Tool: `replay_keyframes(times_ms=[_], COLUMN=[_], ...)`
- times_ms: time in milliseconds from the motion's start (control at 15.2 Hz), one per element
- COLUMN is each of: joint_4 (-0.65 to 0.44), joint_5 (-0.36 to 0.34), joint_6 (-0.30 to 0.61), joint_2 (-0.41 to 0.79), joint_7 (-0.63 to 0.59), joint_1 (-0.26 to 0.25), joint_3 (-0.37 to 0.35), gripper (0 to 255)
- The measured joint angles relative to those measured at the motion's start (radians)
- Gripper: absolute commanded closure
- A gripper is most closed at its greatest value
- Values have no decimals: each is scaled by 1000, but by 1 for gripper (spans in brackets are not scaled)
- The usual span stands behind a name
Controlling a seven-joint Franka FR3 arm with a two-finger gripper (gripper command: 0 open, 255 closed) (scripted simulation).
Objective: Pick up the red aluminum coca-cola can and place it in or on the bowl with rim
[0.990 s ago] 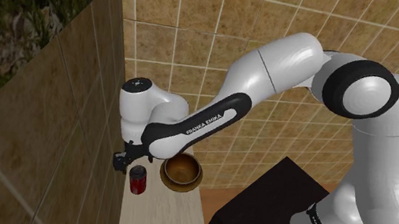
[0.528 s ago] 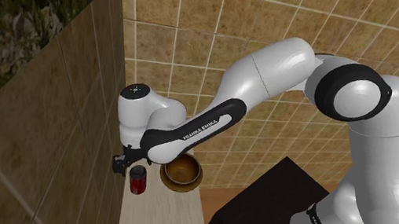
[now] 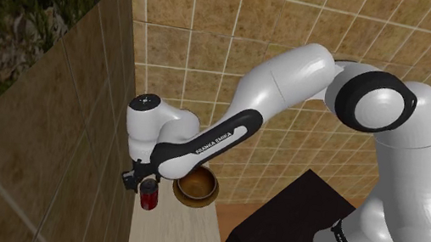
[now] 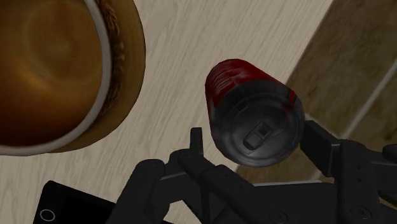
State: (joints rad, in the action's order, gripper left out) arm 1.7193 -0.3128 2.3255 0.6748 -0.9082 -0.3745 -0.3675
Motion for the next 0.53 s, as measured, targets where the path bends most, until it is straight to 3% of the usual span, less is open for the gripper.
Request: replay_keyframes(times_ms=[528], joint_4=[-11], joint_5=[-4], joint_6=[0], joint_2=[14], joint_7=[-2], joint_1=[-3], joint_3=[5], gripper=[255])
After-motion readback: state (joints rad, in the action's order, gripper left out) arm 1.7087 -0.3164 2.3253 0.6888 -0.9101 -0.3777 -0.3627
